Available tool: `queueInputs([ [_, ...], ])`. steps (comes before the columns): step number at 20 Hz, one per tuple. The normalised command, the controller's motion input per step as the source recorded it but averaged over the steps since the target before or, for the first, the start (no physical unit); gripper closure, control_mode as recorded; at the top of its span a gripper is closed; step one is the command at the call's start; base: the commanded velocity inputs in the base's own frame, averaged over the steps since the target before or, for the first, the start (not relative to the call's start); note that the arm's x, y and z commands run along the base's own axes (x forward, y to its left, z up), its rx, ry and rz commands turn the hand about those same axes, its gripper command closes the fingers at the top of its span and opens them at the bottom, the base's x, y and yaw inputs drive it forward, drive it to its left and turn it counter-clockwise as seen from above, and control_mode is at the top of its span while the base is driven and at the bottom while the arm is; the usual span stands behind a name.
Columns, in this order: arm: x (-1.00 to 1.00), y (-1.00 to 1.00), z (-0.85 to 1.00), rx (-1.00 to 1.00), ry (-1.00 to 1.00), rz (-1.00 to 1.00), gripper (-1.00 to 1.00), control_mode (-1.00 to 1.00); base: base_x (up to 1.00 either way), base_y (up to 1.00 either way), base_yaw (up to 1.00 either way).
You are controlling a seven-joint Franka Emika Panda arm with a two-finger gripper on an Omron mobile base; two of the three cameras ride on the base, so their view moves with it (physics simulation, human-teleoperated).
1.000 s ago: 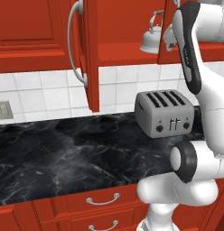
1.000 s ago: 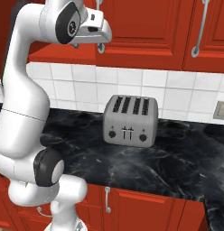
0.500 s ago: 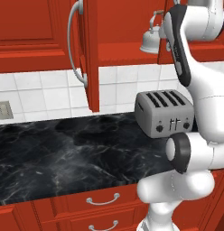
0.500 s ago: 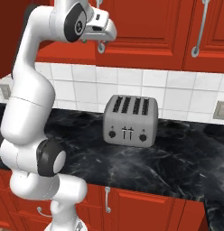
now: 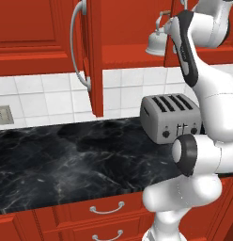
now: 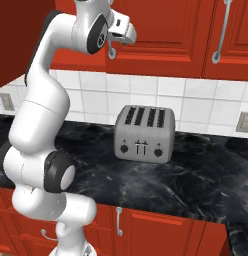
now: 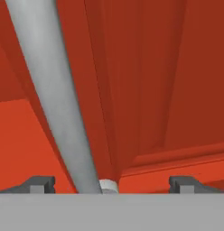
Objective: Open the cabinet, pick the kettle from the cabinet, and place it in the sink.
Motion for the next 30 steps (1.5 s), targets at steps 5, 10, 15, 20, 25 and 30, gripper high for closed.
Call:
queueInputs([
  [5,0.46,0.01,0.0,0.01,-0.09,0.0,-1.0,-1.0,0.0,0.0,0.0],
  [10,0.38,0.0,0.0,0.01,-0.04,0.0,1.0,-1.0,0.0,0.0,0.0],
  [15,0.13,0.02,0.0,0.0,-0.01,-0.01,1.0,-1.0,0.0,0.0,0.0],
  [20,0.07,0.02,0.0,0.0,0.0,0.0,1.0,-1.0,0.0,0.0,0.0],
  [25,-0.14,0.01,0.0,0.0,0.0,0.0,1.0,-1.0,0.0,0.0,0.0],
  [30,-0.43,-0.08,0.01,0.0,-0.01,0.0,1.0,-1.0,0.0,0.0,0.0],
])
